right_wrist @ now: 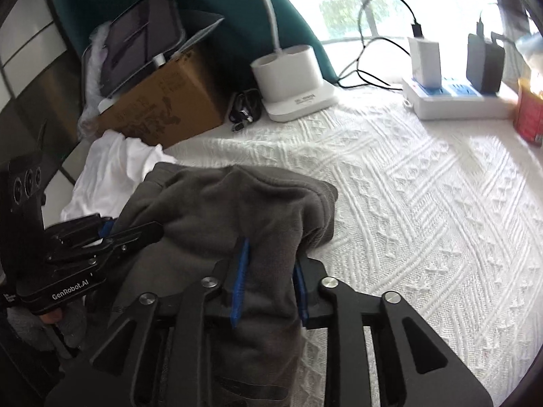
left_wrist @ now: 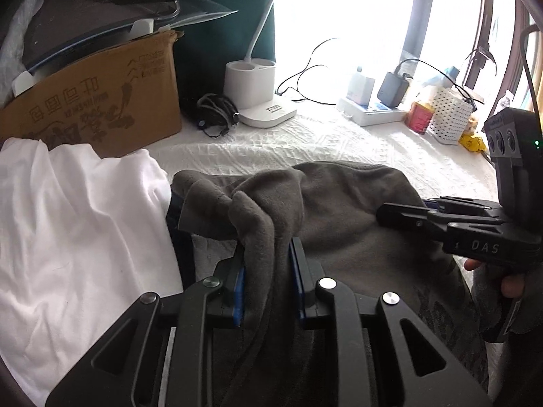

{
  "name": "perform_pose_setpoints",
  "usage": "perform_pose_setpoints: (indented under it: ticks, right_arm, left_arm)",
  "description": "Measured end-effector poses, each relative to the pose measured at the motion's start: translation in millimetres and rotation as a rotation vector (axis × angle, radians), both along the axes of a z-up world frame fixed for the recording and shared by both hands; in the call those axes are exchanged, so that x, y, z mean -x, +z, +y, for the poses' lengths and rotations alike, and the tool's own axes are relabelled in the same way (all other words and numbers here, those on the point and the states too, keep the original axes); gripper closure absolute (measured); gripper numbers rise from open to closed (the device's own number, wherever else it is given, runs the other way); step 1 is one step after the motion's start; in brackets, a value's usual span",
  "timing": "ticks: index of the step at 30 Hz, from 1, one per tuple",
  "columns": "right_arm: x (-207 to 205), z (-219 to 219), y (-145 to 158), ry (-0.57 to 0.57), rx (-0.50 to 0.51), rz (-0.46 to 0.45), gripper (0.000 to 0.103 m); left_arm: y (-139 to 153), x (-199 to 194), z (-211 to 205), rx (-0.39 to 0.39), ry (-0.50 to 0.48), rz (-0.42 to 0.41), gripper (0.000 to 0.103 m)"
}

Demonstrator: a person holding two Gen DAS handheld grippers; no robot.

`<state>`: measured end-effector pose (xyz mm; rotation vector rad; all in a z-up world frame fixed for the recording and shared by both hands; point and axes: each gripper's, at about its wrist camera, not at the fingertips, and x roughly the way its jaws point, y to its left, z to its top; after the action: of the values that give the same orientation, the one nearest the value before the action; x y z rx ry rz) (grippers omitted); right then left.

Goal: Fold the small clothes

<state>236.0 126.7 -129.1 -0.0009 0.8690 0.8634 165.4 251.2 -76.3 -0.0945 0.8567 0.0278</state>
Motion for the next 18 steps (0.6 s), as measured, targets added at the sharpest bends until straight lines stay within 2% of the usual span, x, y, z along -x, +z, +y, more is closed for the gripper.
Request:
perform_pose_setpoints:
  ticks: [4, 8, 10, 12, 15, 18]
  right_arm:
    - [-5.7, -11.8, 1.5, -0.056, -0.011, -0.013, 0.076]
    - [-13.5, -17.6, 1.1, -0.094, -0.009, -0.007, 0.075]
    - [-14.7, -20.6, 1.4, -0.117, -0.005, -0.007, 0.071]
    - [-14.9, -23.6, 2.6, -0.139, 0.015, -0.022, 0.063]
    - [-15.3, -31.9, 1.7, -0.169, 0.053, -0.018, 0.062]
    - [-11.1, -41.0, 2.0, -0.188, 0.064, -0.018, 0.062]
  left_arm:
    - [-2.1, -9.9, 11.4, -0.023, 0.049, 0.017, 0.080]
    - [-8.7, -18.5, 22.5, -0.007, 0.074, 0.055, 0.080]
    - [-10.8, -21.2, 23.5, -0.015, 0.081, 0.065, 0.080]
    - [-9.5, -19.2, 23.0, -0.041, 0.096, 0.054, 0.080]
    - [-2.6, -12.9, 22.8, -0.083, 0.132, 0.011, 0.080]
    - [11.5, -1.0, 24.6, -0.053, 0.144, -0.064, 0.080]
